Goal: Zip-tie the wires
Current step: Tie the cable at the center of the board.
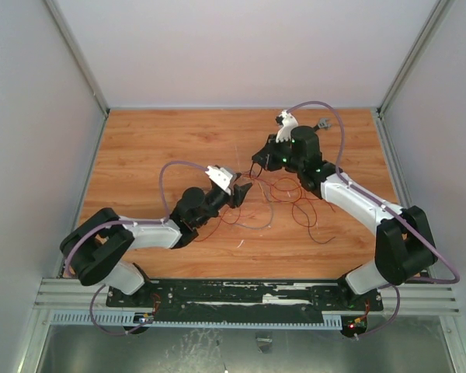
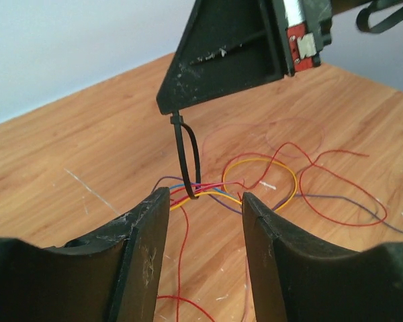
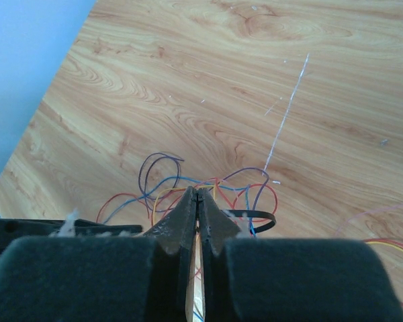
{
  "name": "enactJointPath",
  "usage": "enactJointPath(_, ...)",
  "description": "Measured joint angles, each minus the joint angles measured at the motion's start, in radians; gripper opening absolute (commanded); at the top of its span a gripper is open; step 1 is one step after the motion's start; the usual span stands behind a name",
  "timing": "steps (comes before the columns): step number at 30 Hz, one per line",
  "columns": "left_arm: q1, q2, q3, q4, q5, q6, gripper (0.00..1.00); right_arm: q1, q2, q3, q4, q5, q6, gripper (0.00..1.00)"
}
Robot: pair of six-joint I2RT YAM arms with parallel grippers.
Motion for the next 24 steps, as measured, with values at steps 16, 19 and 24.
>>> enactJointPath(16,0.003,0.169,0.164,0.076,-0.001,0.033,0.5,0.004,-0.027,-0.011,-0.003,0.015,0.0,0.0)
enactJointPath(19,0.007,0.185,0.177,0.08,-0.001,0.037,0.47,0.004,-0.027,-0.011,-0.003,0.014,0.0,0.0)
enactJointPath(24,0.017,0.204,0.18,0.091,-0.001,0.037,0.43,0.004,-0.028,-0.011,-0.003,0.014,0.0,0.0)
